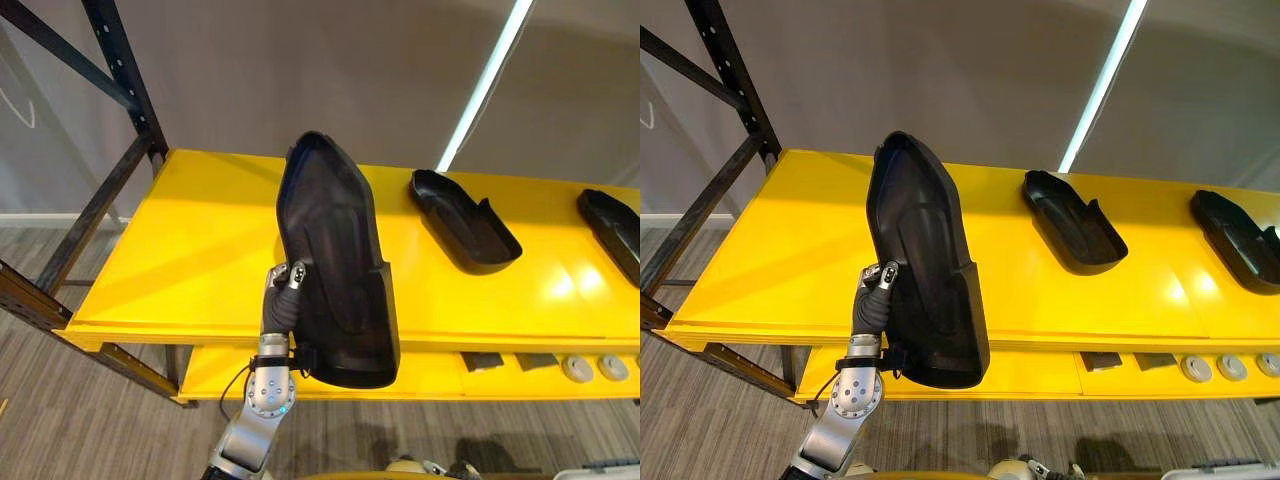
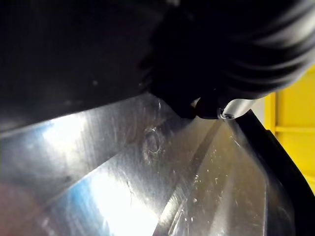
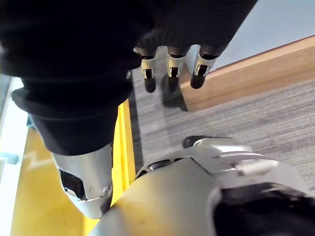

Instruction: Walk over and take plastic housings, then place them on the shelf

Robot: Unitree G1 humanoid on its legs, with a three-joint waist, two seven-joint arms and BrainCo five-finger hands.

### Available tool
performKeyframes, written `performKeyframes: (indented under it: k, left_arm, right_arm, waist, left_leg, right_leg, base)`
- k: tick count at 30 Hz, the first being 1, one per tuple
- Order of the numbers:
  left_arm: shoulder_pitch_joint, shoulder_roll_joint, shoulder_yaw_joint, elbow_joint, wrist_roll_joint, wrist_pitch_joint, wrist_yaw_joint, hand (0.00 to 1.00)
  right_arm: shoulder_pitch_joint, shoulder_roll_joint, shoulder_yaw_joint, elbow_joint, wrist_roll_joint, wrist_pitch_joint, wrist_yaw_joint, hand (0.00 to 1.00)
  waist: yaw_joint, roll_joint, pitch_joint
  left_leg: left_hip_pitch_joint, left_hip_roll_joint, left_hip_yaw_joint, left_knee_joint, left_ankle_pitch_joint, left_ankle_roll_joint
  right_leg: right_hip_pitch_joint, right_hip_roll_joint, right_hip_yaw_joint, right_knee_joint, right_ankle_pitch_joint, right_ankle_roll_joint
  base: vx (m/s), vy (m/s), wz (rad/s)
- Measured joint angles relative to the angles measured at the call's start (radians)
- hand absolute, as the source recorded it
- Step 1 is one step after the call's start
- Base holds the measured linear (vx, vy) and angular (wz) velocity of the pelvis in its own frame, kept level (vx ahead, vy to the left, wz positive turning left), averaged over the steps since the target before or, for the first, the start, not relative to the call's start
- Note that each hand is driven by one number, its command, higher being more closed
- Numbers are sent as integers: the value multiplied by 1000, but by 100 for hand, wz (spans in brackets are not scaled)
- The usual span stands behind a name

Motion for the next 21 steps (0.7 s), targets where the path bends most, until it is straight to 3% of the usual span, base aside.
performKeyframes:
  k: [1, 2, 3, 4, 5, 6, 7, 8, 10, 13, 21]
  left_arm:
    - [-3, 1, 4, 2, 0, 0, -1, 100]
    - [-12, -2, 5, 18, 2, 0, -8, 100]
    - [-19, -8, 2, 26, 4, 1, -23, 100]
    - [-26, -13, -2, 26, 5, 1, -25, 100]
    - [-44, -21, -21, 27, 7, 1, -31, 100]
    - [-64, -27, -40, 27, 21, 1, -47, 100]
    - [-71, -30, -50, 27, 27, 1, -52, 100]
    - [-71, -43, -55, 29, 35, 2, -63, 100]
    - [-57, -60, -60, 29, 61, 3, -67, 100]
    - [-47, -59, -39, 25, 62, 3, -69, 100]
    - [-28, -60, 63, 25, 85, 29, -87, 100]
  right_arm:
    - [-15, -6, 5, -2, 0, -1, 1, 0]
    - [-14, -2, 6, -13, -3, -6, 2, 0]
    - [-9, 2, 6, -13, -5, -7, 3, 0]
    - [-9, 0, 7, -13, -10, -5, 7, 0]
    - [1, -1, 4, -17, -11, -4, 14, 0]
    - [10, -1, 5, -20, -11, -4, 19, 0]
    - [19, 1, 6, -20, -11, -4, 21, 0]
    - [26, 5, 4, -20, -10, -3, 22, 0]
    - [32, -4, 5, -22, -10, -3, 24, 0]
    - [59, 11, 8, -66, -11, -2, 23, 0]
    - [99, 26, 37, -129, -11, -1, 23, 0]
  waist:
    - [-8, 8, 14]
    - [-24, 2, 19]
    - [-38, 17, 22]
    - [-40, 17, 22]
    - [-41, 28, 28]
    - [-45, 24, 28]
    - [-48, 20, 26]
    - [-51, 28, 31]
    - [-47, 39, 32]
    - [-9, 19, 10]
    - [9, -2, -24]
  left_leg:
    - [21, -20, 22, -32, 11, 17]
    - [73, -55, 41, -91, 39, 42]
    - [99, -77, 55, -128, 53, 60]
    - [107, -84, 56, -138, 56, 65]
    - [114, -99, 52, -157, 67, 76]
    - [117, -128, 35, -186, 87, 87]
    - [120, -151, 18, -201, 100, 91]
    - [129, -166, -1, -211, 108, 92]
    - [163, -175, -25, -262, 137, 89]
    - [195, -172, -18, -344, 180, 71]
    - [225, -154, 35, -400, 200, 54]
  right_leg:
    - [-32, -8, -12, 78, -41, -2]
    - [-59, 12, -5, 244, -198, 45]
    - [-56, 94, 49, 310, -324, 87]
    - [-47, 144, 89, 321, -367, 97]
    - [-41, 229, 165, 330, -421, 125]
    - [-32, 293, 188, 310, -454, 107]
    - [-16, 303, 179, 271, -464, 66]
    - [8, 297, 168, 246, -465, 58]
    - [58, 300, 143, 184, -436, 59]
    - [88, 322, 138, 103, -393, 50]
    - [157, 367, 182, -60, -292, 50]
  base:
    - [-144, 468, -87]
    - [-68, 355, -40]
    - [-39, 292, -22]
    - [-33, 142, 0]
    - [-32, 103, 32]
    - [-27, 88, 52]
    - [-7, 50, 63]
    - [14, 54, 56]
    - [11, 41, 32]
    - [-34, -43, -3]
    - [-1, -5, -21]
